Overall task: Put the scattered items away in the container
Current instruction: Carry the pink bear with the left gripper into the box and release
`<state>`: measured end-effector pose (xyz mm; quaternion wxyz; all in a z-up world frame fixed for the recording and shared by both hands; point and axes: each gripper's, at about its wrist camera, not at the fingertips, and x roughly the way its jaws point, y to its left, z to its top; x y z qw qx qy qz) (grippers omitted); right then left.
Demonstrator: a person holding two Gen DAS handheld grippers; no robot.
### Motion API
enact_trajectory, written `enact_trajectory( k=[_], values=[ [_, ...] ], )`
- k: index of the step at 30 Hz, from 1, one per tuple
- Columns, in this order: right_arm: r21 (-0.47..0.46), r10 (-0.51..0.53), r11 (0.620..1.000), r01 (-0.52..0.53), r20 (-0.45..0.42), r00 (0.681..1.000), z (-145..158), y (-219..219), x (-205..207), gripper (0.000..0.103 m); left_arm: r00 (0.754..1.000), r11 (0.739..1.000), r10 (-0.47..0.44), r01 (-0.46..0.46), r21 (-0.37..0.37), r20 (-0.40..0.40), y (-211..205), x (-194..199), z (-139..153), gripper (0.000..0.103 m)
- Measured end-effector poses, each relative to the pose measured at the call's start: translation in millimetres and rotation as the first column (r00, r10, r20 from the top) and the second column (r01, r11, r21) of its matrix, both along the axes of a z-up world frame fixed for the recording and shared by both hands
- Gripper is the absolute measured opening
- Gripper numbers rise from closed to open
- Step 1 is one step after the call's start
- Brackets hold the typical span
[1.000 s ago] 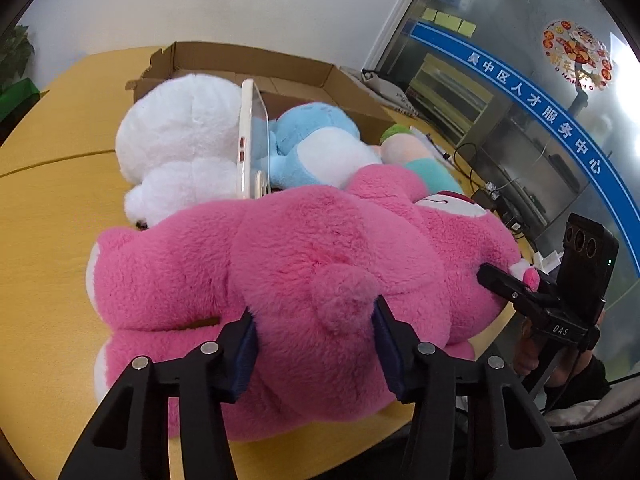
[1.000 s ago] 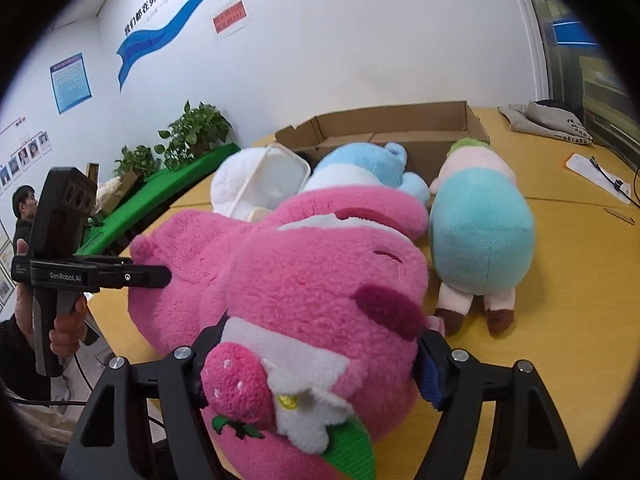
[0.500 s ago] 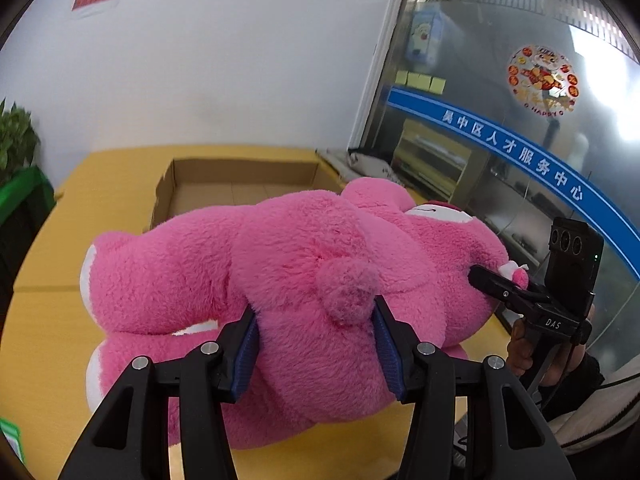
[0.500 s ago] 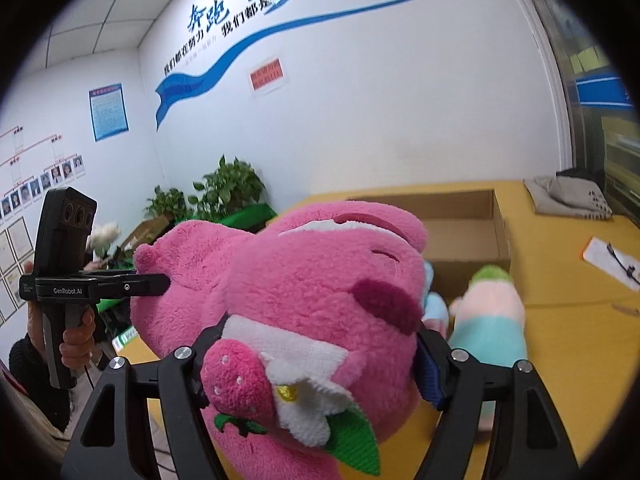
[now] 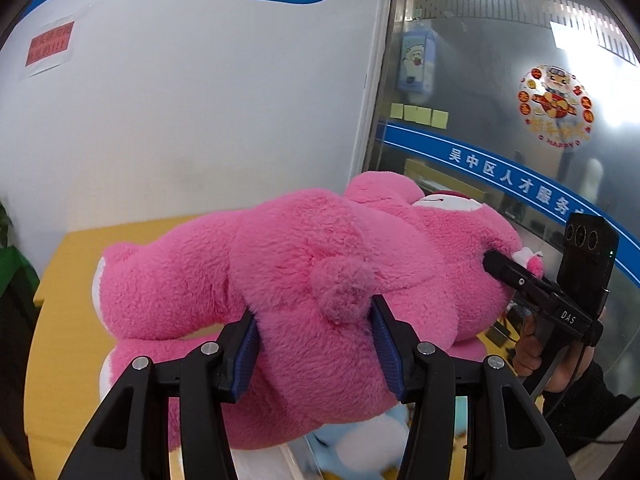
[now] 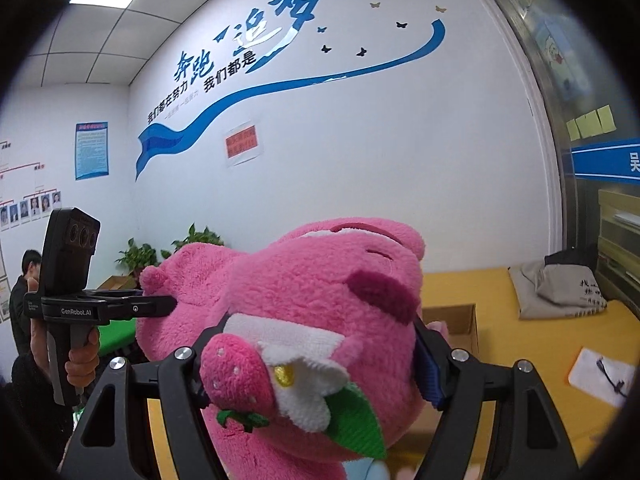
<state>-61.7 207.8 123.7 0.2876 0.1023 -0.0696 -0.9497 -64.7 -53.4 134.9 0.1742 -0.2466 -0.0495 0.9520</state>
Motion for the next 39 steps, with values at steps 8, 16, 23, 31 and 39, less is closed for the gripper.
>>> enact_trajectory(
  k=[8, 16, 23, 31, 39],
  values=[
    [-0.046, -0.051, 0.998, 0.052, 0.032, 0.998, 8.5, -0.4, -120.7, 0.074, 0.997, 1.0, 0.005, -0.006, 0.02, 0.075, 19.1, -123.0, 2.5, 0.056],
    [0.019, -0.125, 0.992, 0.124, 0.204, 0.971, -63.9, -7.2, -240.9, 0.073, 0.949, 0.998, 0.013, -0.033, 0.057, 0.315, 16.1, -237.2, -78.8, 0.055],
    [0.118, -0.249, 0.969, 0.219, 0.474, 0.845, -166.6, -11.0, -318.0, 0.073, 0.874, 1.0, 0.012, -0.024, 0.018, 0.485, 7.0, -308.4, -182.7, 0.043],
    [0.186, -0.306, 0.952, 0.243, 0.583, 0.752, -199.9, 1.7, -323.6, 0.073, 0.869, 0.999, 0.024, 0.0, -0.049, 0.494, -13.0, -318.5, -189.5, 0.054],
    [0.197, -0.313, 0.95, 0.244, 0.545, 0.778, -168.6, 11.6, -291.5, 0.074, 0.895, 0.994, 0.085, -0.046, -0.098, 0.439, -33.7, -258.1, -143.0, 0.069]
  ],
)
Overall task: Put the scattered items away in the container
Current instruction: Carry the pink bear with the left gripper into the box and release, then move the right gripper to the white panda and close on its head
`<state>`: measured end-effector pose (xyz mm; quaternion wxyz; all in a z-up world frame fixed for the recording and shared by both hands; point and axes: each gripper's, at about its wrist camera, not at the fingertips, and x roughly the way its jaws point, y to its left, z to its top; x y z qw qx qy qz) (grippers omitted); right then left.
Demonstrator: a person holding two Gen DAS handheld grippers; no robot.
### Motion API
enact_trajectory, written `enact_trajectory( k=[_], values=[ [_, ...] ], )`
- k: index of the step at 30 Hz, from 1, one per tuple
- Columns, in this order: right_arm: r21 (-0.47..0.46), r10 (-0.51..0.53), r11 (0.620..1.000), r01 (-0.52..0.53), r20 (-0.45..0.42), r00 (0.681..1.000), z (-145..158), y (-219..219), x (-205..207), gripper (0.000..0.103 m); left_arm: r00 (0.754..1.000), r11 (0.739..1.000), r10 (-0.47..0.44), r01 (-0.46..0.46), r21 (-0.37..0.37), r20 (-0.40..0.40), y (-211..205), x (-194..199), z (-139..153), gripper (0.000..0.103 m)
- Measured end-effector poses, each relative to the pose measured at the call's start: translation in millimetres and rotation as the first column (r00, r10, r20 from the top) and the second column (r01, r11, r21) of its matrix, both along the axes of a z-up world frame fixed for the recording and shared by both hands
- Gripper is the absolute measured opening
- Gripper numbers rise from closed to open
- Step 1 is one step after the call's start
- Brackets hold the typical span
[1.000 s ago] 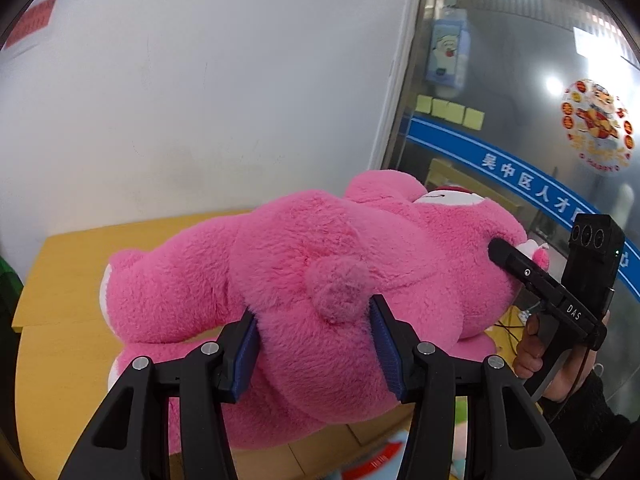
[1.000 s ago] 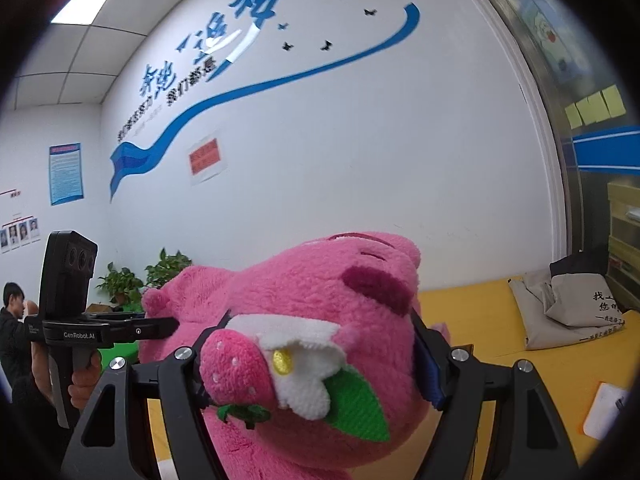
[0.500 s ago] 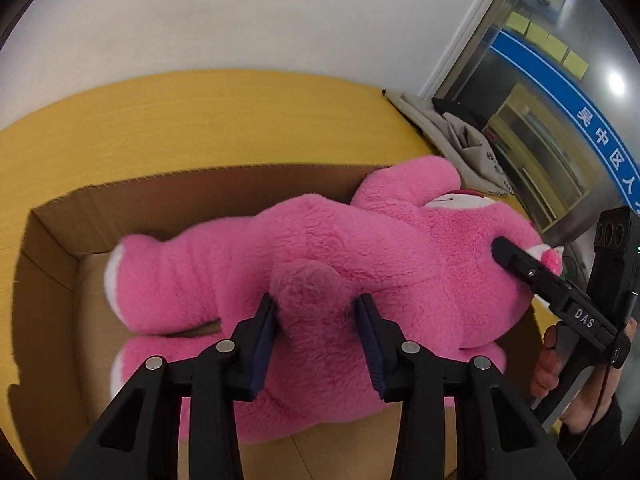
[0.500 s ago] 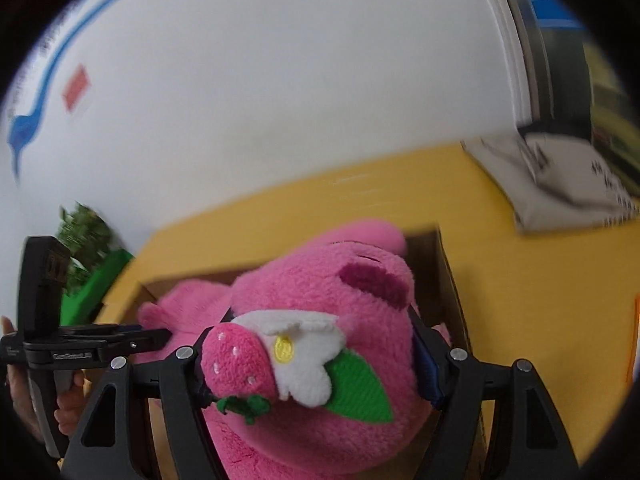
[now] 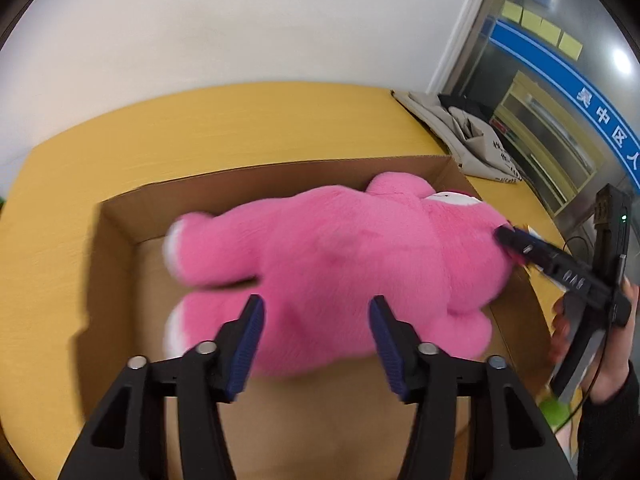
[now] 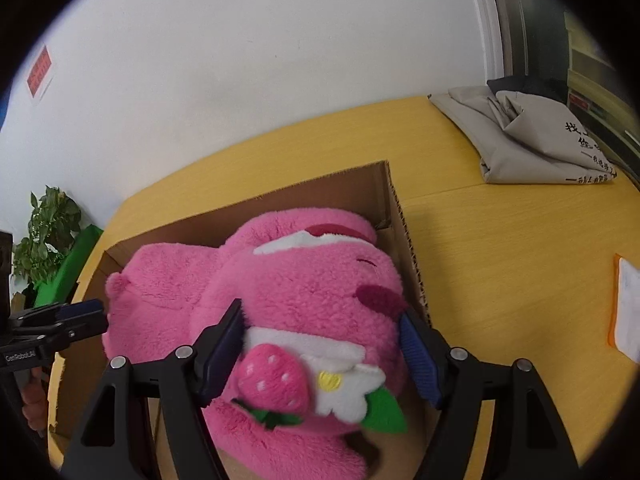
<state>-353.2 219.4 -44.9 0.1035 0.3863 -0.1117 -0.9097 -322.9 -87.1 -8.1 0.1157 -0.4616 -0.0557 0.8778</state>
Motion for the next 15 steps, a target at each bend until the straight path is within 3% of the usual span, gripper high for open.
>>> enact_trajectory(
  k=[3, 4, 8, 15],
  values=[
    [0.019, 0.046, 0.999, -0.044, -0.086, 0.995, 32.7, 10.9, 39.8, 0.082, 0.997, 0.999, 0.051, -0.051, 0.006, -0.063, -29.9, 46.4, 22.2, 0.1],
    [0.031, 0.059, 0.998, -0.056, -0.107, 0.992, 42.3, 12.8, 56.0, 0.083, 0.995, 0.998, 0.068, -0.068, 0.014, -0.073, -41.5, 67.1, 25.9, 0.102],
    [0.016, 0.154, 0.988, -0.153, -0.138, 0.978, 66.1, 13.4, 133.8, 0.086, 0.989, 0.992, 0.126, -0.123, 0.042, -0.081, -62.5, 146.4, 27.8, 0.102],
    [-0.03, 0.253, 0.964, -0.266, -0.222, 0.942, 82.8, 1.7, 270.5, 0.087, 0.983, 0.996, 0.085, -0.088, -0.011, -0.165, -18.3, 281.6, 32.6, 0.103]
  ],
)
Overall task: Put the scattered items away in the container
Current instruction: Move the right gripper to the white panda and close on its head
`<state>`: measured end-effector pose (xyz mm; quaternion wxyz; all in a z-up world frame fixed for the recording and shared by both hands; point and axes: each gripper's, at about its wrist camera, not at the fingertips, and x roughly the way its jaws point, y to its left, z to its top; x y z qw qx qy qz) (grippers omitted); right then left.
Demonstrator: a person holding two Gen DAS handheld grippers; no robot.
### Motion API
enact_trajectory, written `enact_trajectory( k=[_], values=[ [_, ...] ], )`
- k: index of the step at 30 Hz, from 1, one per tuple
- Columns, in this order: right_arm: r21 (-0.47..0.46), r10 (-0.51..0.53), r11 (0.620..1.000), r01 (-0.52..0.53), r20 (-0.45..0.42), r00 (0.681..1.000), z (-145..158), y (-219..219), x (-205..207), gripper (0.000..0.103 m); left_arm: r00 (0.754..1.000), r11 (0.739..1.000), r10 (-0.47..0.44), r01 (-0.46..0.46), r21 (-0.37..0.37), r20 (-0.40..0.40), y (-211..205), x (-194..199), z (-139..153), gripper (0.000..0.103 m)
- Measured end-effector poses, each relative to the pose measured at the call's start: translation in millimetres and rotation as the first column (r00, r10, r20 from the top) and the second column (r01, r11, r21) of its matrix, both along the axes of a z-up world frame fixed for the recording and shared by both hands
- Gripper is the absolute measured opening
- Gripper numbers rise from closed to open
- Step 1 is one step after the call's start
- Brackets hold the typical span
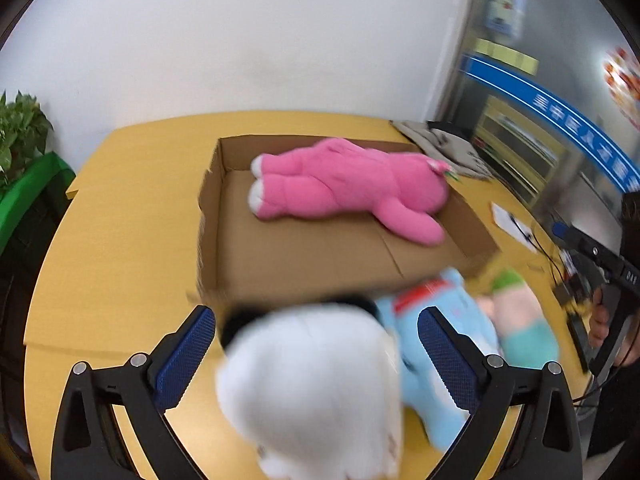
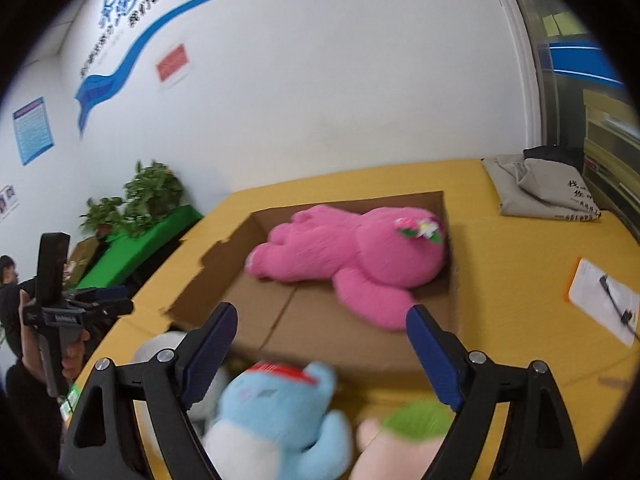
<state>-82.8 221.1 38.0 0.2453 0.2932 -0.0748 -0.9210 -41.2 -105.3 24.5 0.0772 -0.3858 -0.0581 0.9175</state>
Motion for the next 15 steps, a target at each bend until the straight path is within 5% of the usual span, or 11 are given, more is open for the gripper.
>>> enact_trajectory(
  k=[6, 15],
  values=[
    [0.031, 0.061, 0.998, -0.062, 0.047, 0.997, -24.5, -28.5, 67.3, 0.087, 1.0, 0.999, -0.018, 0.018, 0.03, -0.011, 31.1, 54.2, -17.8, 0.103],
    [0.029, 0.184, 0.982, -0.187, 0.092, 0.979, -53.2, -86.2, 113.9, 0.087, 0.998, 0.991, 0.059, -0.063, 0.119, 0.038, -7.5, 69.8, -35.6, 0.103]
  ],
)
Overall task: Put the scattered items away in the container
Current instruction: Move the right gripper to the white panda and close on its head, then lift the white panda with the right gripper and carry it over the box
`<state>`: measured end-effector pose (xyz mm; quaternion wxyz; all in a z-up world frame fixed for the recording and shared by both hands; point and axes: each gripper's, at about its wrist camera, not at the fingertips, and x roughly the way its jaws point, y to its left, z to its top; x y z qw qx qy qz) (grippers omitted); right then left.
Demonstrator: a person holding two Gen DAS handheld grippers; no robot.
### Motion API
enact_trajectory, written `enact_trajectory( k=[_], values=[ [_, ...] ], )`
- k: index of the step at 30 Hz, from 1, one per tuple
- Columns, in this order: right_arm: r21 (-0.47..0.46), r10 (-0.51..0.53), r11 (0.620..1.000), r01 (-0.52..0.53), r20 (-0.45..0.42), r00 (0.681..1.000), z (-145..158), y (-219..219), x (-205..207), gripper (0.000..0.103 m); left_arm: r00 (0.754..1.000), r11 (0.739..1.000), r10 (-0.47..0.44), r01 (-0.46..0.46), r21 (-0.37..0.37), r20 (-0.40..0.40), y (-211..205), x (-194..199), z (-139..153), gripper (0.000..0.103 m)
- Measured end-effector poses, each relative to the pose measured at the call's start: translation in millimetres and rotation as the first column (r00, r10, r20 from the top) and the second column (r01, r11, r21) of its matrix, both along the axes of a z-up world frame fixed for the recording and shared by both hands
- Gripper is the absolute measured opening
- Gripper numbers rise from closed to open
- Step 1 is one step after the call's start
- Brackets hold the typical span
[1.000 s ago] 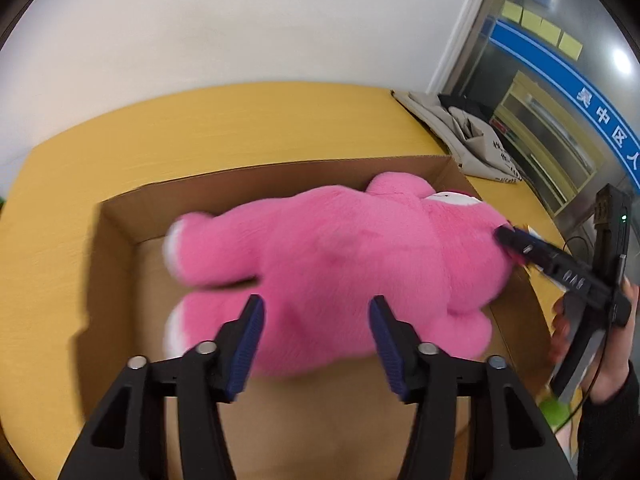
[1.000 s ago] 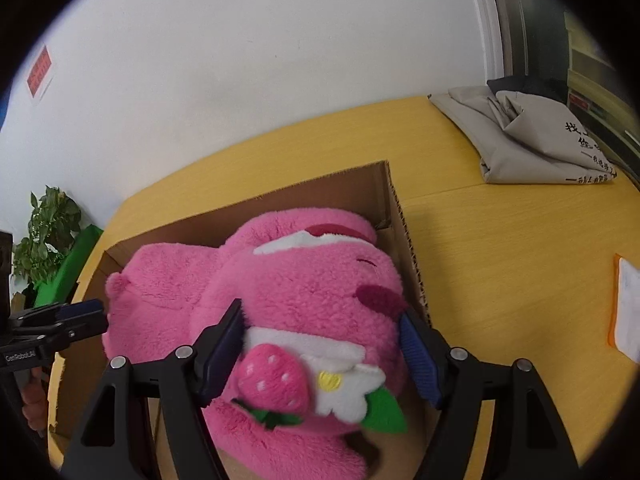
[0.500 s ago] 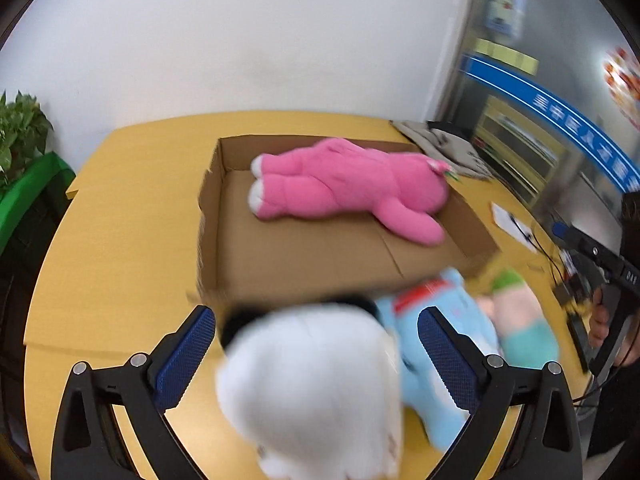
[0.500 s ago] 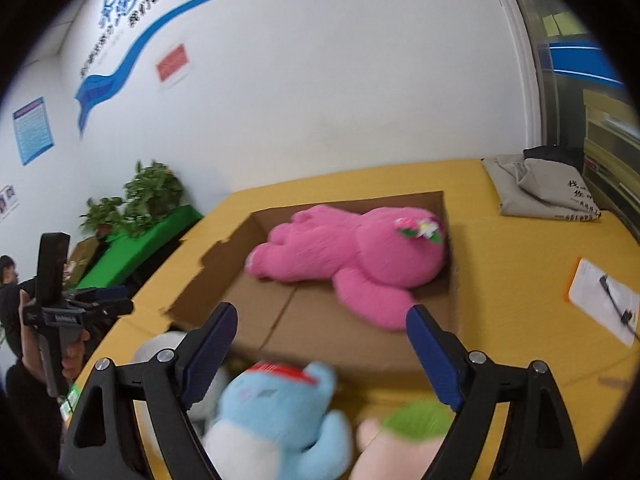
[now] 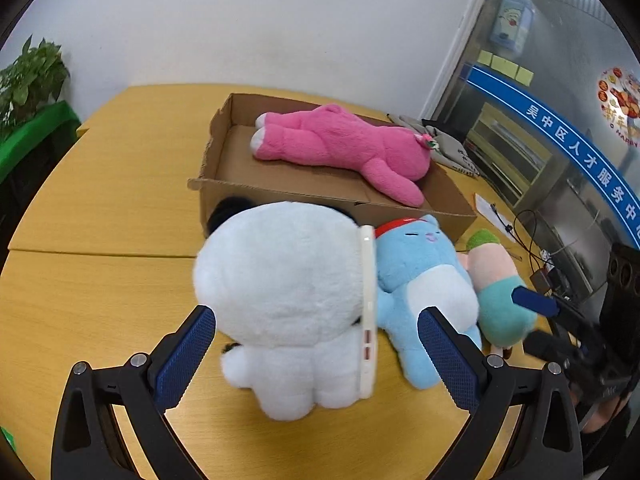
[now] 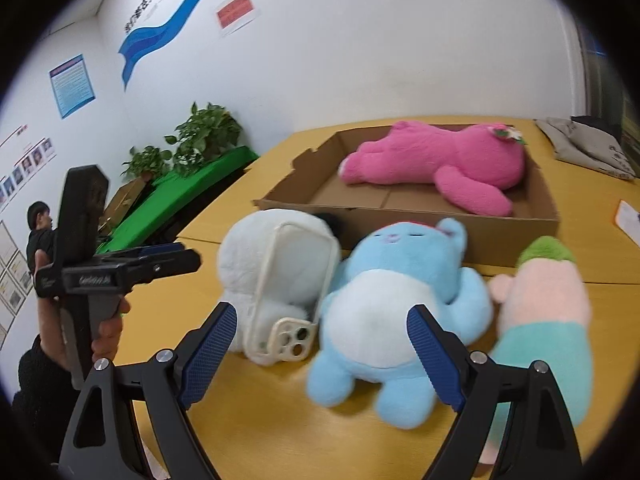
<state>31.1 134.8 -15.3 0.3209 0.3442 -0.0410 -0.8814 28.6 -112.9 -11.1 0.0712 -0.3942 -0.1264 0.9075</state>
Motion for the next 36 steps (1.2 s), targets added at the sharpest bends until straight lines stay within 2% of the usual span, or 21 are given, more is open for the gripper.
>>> enact_trajectory(
  k=[3, 6, 9, 12, 14, 17, 20, 23, 25, 27, 29, 33, 35, 36],
  values=[
    [-0.014, 0.061, 0.998, -0.061, -0.005, 0.998, -5.2, -23.8, 6.1, 0.087, 1.0, 1.0, -0.008, 0.008, 0.014, 0.019, -12.4, -8.5, -7.1, 0.103],
    [-0.011, 0.091, 0.996, -0.091, 0.006, 0.996, -18.3, -45.1, 10.6, 0.087, 0.999, 0.997, -0.035, 0.033, 0.065, 0.038, -23.8, -24.3, -16.8, 0.103],
    [-0.059, 0.141, 0.989, -0.135, 0.097, 0.985, -42.9, -68.1, 16.4, 0.088, 0.997, 0.994, -0.051, 0.045, 0.095, 0.058, -32.9, -44.0, -29.8, 0.103],
    [-0.074, 0.171, 0.984, -0.16, 0.173, 0.97, -68.8, -88.6, 19.3, 0.087, 0.992, 0.99, -0.058, 0.042, 0.137, 0.115, -40.2, -67.4, -49.4, 0.103],
    [-0.074, 0.146, 0.988, -0.133, 0.217, 0.965, -86.4, -96.4, 14.2, 0.087, 0.989, 0.984, -0.07, 0.046, 0.171, 0.133, -42.4, -79.4, -60.9, 0.103],
    [-0.074, 0.054, 0.997, -0.034, 0.294, 0.954, -111.2, -97.2, -1.0, 0.087, 0.987, 0.976, -0.103, 0.077, 0.203, 0.121, -43.2, -87.1, -66.6, 0.103],
    [-0.097, -0.012, 0.994, 0.042, 0.289, 0.957, -117.6, -98.5, -12.9, 0.089, 0.983, 0.976, -0.128, 0.103, 0.192, 0.128, -41.5, -88.9, -68.2, 0.103],
    [-0.166, -0.039, 0.982, 0.095, 0.312, 0.949, -119.2, -98.8, -20.3, 0.089, 0.981, 0.973, -0.139, 0.109, 0.205, 0.135, -41.9, -88.1, -68.8, 0.097],
    [-0.163, -0.059, 0.98, 0.113, 0.303, 0.951, -118.5, -100.9, -20.7, 0.088, 0.98, 0.972, -0.146, 0.117, 0.202, 0.138, -41.1, -85.8, -67.6, 0.09],
    [-0.129, -0.084, 0.984, 0.125, 0.285, 0.955, -117.1, -102.6, -18.5, 0.077, 0.979, 0.974, -0.153, 0.126, 0.187, 0.135, -39.4, -82.7, -64.7, 0.086],
    [-0.099, -0.116, 0.984, 0.148, 0.276, 0.954, -117.3, -98.9, -16.6, 0.052, 0.979, 0.976, -0.153, 0.127, 0.178, 0.136, -37.9, -80.4, -62.5, 0.083],
    [-0.115, -0.108, 0.982, 0.15, 0.31, 0.944, -117.9, -86.1, -14.8, 0.043, 0.978, 0.977, -0.162, 0.14, 0.16, 0.131, -32.7, -73.8, -58.2, 0.078],
    [-0.121, -0.069, 0.986, 0.114, 0.323, 0.944, -116.3, -86.7, -9.0, 0.023, 0.977, 0.979, -0.17, 0.152, 0.137, 0.127, -25.9, -65.4, -53.9, 0.076],
    [-0.115, -0.055, 0.989, 0.097, 0.325, 0.944, -115.0, -88.0, -5.2, 0.023, 0.977, 0.979, -0.174, 0.158, 0.13, 0.127, -23.5, -61.2, -52.4, 0.076]
  ],
)
